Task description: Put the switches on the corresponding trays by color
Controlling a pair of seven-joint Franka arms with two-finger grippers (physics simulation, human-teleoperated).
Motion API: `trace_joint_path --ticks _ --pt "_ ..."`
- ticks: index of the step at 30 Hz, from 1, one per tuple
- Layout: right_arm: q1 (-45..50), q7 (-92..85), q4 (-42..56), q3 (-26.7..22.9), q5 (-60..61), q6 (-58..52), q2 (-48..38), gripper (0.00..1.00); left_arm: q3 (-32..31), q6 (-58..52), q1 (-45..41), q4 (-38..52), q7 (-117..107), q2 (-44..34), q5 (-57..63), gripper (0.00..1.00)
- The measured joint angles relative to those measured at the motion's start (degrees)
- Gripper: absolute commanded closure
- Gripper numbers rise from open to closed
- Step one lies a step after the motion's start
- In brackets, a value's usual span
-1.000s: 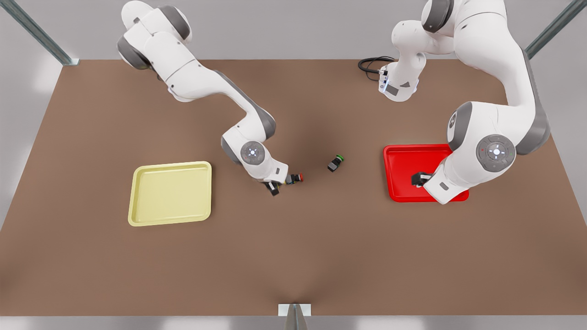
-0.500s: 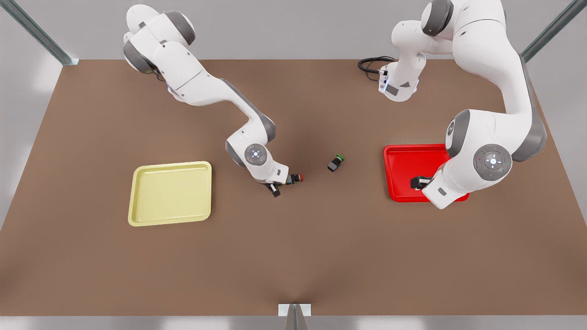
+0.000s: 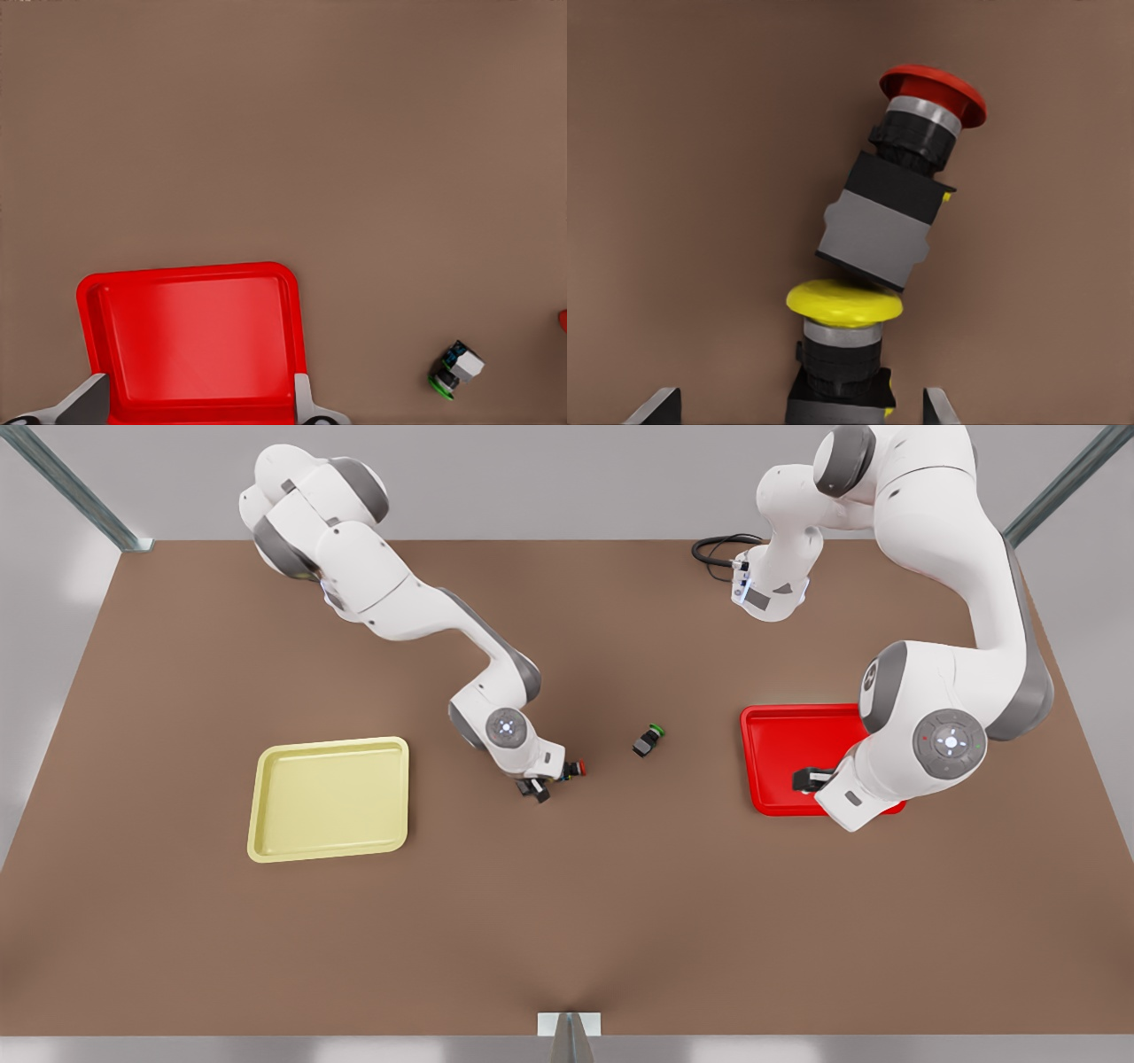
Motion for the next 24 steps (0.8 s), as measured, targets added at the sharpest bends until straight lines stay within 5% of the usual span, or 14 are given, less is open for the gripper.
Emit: trace_joint_path --ticks 5,11,12,24 --pt "-0.2 0.0 -0.2 -0.9 0.1 -0.1 0.0 0.00 0.0 0.0 0.1 -0.1 0.0 0.0 0.0 0.00" --pt "-0.1 0.1 -0.2 -1.1 0.1 0.1 0.1 0.29 0.0 -0.3 0.1 -0.1 0.0 0.0 0.0 0.00" --pt "-0.1 0.1 -0.2 -1.1 0.1 0.1 0.1 0.41 0.0 -0.4 0.1 -0.1 0.0 0.0 0.0 0.00" --pt "0.3 2.8 -0.3 -1.0 0.1 -0.6 -0.1 0.46 0.0 -0.4 0.1 -0.1 0.0 0.1 0.0 0.00"
